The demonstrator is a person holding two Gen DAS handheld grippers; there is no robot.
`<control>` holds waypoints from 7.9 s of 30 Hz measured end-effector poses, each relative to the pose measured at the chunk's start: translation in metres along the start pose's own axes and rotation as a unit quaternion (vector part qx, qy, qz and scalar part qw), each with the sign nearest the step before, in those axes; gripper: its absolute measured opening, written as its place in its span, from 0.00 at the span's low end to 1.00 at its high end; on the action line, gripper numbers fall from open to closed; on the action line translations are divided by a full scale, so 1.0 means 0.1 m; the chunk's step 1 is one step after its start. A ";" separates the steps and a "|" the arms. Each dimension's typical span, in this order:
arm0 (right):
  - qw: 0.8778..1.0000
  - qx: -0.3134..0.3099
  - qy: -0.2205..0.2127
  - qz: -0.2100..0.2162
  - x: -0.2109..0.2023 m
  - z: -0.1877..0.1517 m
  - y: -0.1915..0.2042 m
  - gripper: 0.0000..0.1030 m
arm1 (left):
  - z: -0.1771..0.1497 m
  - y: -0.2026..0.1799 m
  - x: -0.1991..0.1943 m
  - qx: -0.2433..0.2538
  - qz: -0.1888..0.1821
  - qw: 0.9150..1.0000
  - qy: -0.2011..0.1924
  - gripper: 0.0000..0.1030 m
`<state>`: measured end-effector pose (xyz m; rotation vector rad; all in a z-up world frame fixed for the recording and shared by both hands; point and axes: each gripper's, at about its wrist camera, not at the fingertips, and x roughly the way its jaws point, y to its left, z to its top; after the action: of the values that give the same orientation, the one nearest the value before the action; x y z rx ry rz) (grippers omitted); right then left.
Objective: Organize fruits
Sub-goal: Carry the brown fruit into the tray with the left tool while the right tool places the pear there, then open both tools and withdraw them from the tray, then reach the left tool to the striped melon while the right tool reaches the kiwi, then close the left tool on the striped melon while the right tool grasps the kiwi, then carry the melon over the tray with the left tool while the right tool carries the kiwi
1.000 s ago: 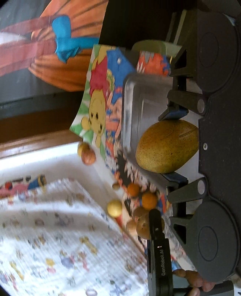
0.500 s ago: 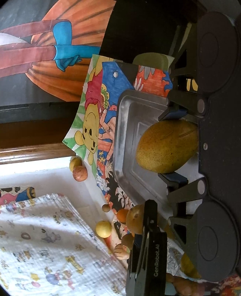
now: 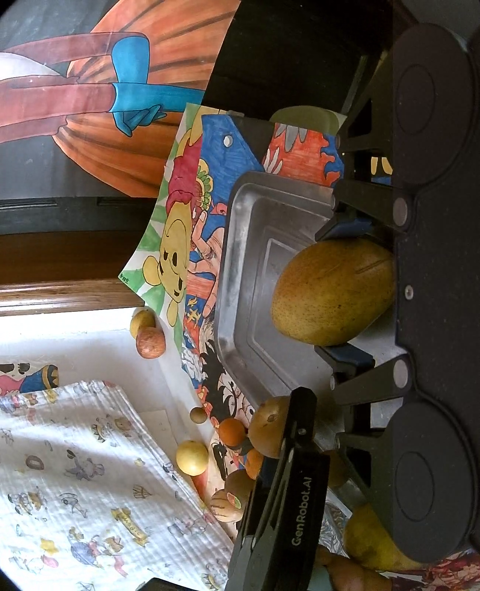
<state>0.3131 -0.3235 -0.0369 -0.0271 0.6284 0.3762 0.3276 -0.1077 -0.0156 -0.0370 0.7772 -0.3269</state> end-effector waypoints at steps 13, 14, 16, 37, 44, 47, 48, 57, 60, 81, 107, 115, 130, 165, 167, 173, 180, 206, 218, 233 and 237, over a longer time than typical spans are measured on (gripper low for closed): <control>1.000 0.007 -0.002 -0.002 -0.06 0.00 0.01 0.62 | 0.02 -0.03 -0.07 -0.007 -0.007 1.000 -0.006 0.78; 1.000 0.008 -0.002 -0.003 -0.07 0.00 0.01 0.63 | 0.02 -0.03 -0.09 -0.008 0.002 1.000 -0.011 0.82; 1.000 0.010 -0.003 -0.004 -0.10 -0.02 0.01 0.65 | 0.01 -0.02 -0.15 -0.011 0.008 1.000 -0.019 0.82; 0.999 0.022 -0.034 -0.007 -0.83 -0.07 0.27 0.99 | -0.34 0.13 -1.02 -0.082 0.076 0.990 -0.091 0.99; 1.000 0.015 -0.014 -0.016 -1.06 -0.20 0.47 0.99 | -0.68 0.11 -1.36 -0.082 0.093 0.988 -0.094 0.99; 1.000 0.014 -0.009 -0.017 -1.17 -0.26 0.56 0.99 | -0.82 0.10 -1.51 -0.086 0.095 0.987 -0.098 0.99; 1.000 0.014 -0.008 -0.018 -1.20 -0.28 0.59 0.99 | -0.86 0.10 -1.55 -0.088 0.095 0.987 -0.099 0.99; 1.000 0.005 0.006 -0.011 -1.49 -0.43 0.88 0.99 | -1.26 0.16 -1.88 -0.116 0.110 0.983 -0.089 0.99; 1.000 0.006 0.016 -0.013 -1.56 -0.48 0.96 0.99 | -1.38 0.16 -1.97 -0.116 0.121 0.982 -0.086 0.99; 0.997 0.042 0.050 0.034 -1.73 -0.95 1.52 0.99 | -1.96 0.32 -2.29 -0.119 0.158 0.978 -0.064 0.99; 0.981 -0.109 0.029 0.160 -1.13 0.94 1.98 0.99 | -1.28 1.24 -2.34 -0.163 0.242 0.952 -0.092 1.00; 0.953 -0.236 0.031 0.188 -0.56 1.21 1.92 0.99 | -0.70 1.50 -1.91 -0.096 0.238 0.960 -0.113 1.00; 0.918 -0.353 0.042 0.178 0.64 0.73 1.91 0.92 | -0.20 2.00 -0.82 -0.146 0.149 0.974 -0.091 0.99; 0.917 -0.326 0.072 0.219 1.11 0.78 1.93 0.61 | -0.10 2.06 -0.37 -0.164 0.099 0.979 -0.071 0.54; 0.919 -0.320 0.069 0.219 1.11 0.77 1.91 0.61 | -0.11 2.06 -0.39 -0.168 0.102 0.978 -0.072 0.54; 0.927 -0.298 0.054 0.220 1.01 0.78 1.84 0.60 | -0.16 2.05 -0.50 -0.184 0.114 0.973 -0.074 0.54; 0.939 -0.269 0.011 0.214 0.63 0.87 1.70 0.61 | -0.12 1.84 -0.77 -0.178 0.116 0.972 -0.098 0.54; 0.975 -0.205 -0.024 0.085 -0.99 0.08 0.43 0.61 | -0.21 0.24 -1.00 -0.107 -0.002 0.989 -0.106 0.54; 0.976 -0.210 -0.012 0.065 -0.95 -0.35 0.25 0.61 | -0.32 -0.25 -0.76 -0.035 -0.018 0.997 -0.064 0.54; 0.973 -0.222 -0.009 0.065 -0.85 -0.49 0.21 0.61 | -0.37 -0.55 -0.49 0.068 0.018 0.997 -0.012 0.54; 0.971 -0.229 -0.007 0.064 -0.83 -0.51 0.21 0.61 | -0.40 -0.61 -0.42 0.099 0.033 0.995 0.008 0.54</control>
<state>0.2149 -0.3384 -0.0282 -0.4266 0.5191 0.6408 0.2547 -0.1492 -0.0062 0.1770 0.7575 -0.3401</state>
